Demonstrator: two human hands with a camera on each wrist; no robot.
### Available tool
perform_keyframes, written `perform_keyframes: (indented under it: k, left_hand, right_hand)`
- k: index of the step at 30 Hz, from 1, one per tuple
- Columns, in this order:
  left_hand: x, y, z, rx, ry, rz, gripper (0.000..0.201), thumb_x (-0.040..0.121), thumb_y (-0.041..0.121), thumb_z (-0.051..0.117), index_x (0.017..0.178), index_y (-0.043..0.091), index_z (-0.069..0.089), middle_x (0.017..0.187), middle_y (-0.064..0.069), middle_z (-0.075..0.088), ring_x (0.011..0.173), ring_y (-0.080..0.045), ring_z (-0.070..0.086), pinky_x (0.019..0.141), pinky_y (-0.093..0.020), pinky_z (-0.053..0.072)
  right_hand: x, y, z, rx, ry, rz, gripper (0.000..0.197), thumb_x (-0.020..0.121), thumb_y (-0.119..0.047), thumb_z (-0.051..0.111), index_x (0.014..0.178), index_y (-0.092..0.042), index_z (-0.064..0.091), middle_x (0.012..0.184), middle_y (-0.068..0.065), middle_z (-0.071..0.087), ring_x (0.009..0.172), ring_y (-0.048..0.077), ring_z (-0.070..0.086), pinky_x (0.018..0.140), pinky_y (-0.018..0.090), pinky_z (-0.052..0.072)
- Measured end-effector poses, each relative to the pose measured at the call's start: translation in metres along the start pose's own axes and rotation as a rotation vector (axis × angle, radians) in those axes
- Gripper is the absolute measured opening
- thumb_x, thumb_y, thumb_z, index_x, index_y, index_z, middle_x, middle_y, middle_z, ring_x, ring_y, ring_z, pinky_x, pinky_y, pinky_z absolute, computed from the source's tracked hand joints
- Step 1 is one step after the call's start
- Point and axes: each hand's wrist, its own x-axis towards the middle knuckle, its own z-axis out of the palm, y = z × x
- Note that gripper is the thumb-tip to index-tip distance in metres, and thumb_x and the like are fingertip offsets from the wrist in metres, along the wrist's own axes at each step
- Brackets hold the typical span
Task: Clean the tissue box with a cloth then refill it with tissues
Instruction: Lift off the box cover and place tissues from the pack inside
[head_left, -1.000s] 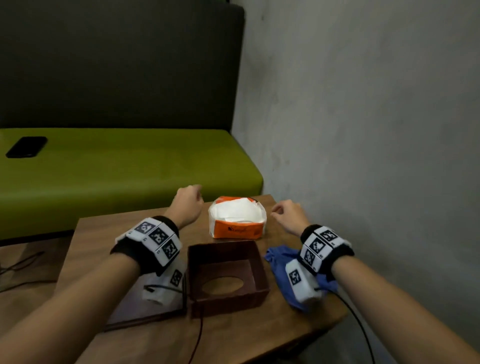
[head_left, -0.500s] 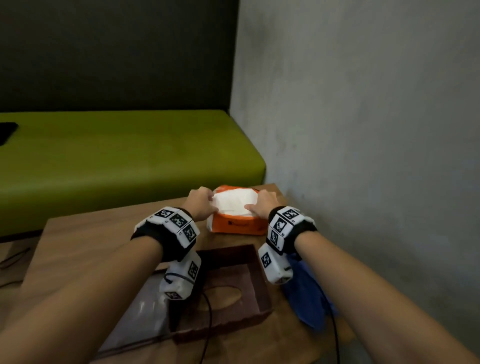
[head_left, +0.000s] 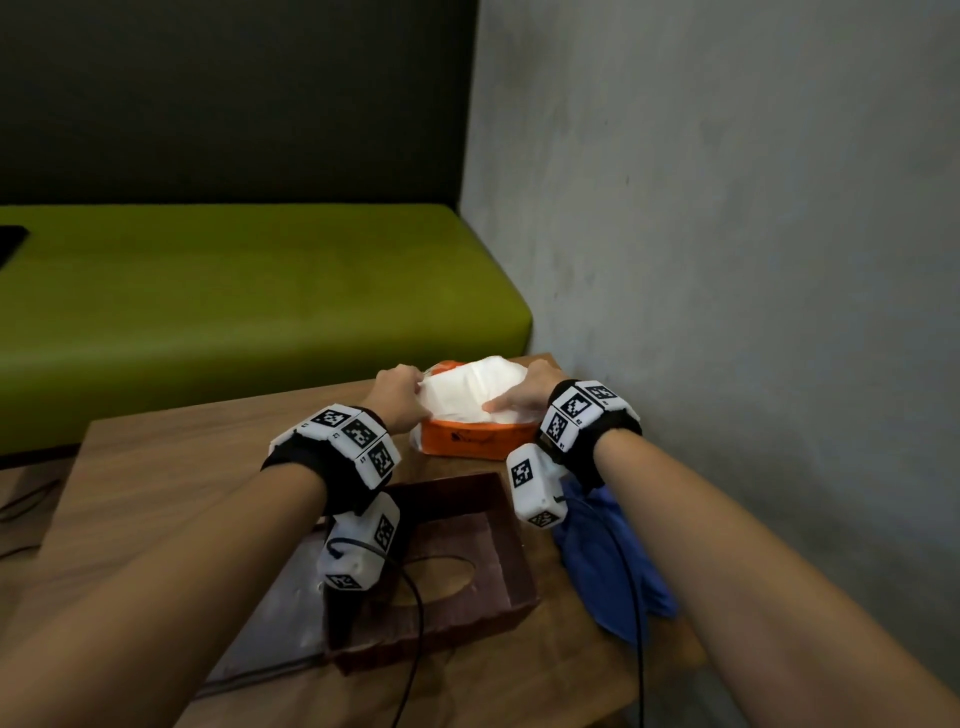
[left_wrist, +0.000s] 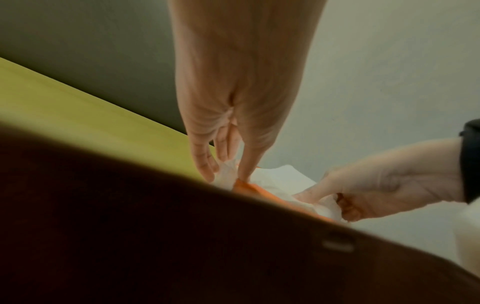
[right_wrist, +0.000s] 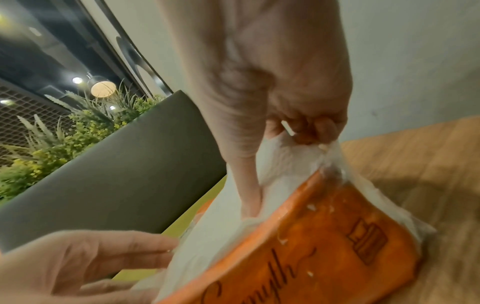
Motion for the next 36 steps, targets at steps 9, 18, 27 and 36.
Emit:
perform_keyframes:
  k: [9, 18, 27, 36]
  left_hand:
    - [-0.003, -0.001, 0.0, -0.029, -0.002, 0.002, 0.044, 0.079, 0.004, 0.065, 0.121, -0.001, 0.053, 0.125, -0.02, 0.058, 0.116, -0.034, 0.053, 0.096, -0.036, 0.043]
    - [-0.004, -0.001, 0.001, -0.064, 0.0, -0.006, 0.042, 0.08, 0.003, 0.063, 0.12, -0.002, 0.053, 0.124, -0.02, 0.059, 0.116, -0.034, 0.052, 0.094, -0.035, 0.042]
    - [-0.007, -0.004, 0.002, -0.062, 0.002, -0.014, 0.048, 0.077, 0.011, 0.069, 0.12, -0.002, 0.05, 0.122, -0.02, 0.058, 0.114, -0.033, 0.052, 0.089, -0.035, 0.042]
    - [-0.004, -0.005, 0.005, -0.121, 0.034, -0.044, 0.048, 0.073, 0.004, 0.068, 0.115, -0.005, 0.047, 0.119, -0.022, 0.055, 0.11, -0.035, 0.052, 0.079, -0.034, 0.042]
  right_hand:
    - [-0.01, -0.004, 0.0, 0.14, 0.078, -0.009, 0.059, 0.08, -0.033, 0.069, 0.125, 0.0, 0.049, 0.129, 0.015, 0.054, 0.116, 0.03, 0.052, 0.085, 0.029, 0.044]
    - [-0.015, -0.007, 0.001, 0.073, 0.082, -0.054, 0.062, 0.074, -0.034, 0.074, 0.122, -0.001, 0.052, 0.124, 0.014, 0.057, 0.113, 0.029, 0.054, 0.079, 0.027, 0.042]
    - [-0.031, -0.011, 0.006, 0.015, 0.246, -0.303, 0.06, 0.074, -0.026, 0.072, 0.126, -0.009, 0.047, 0.117, 0.01, 0.059, 0.113, 0.028, 0.053, 0.077, 0.025, 0.035]
    - [-0.034, -0.005, -0.001, 0.237, 0.161, -0.34, 0.062, 0.076, -0.02, 0.073, 0.13, -0.011, 0.044, 0.116, 0.008, 0.055, 0.11, 0.023, 0.051, 0.081, 0.024, 0.039]
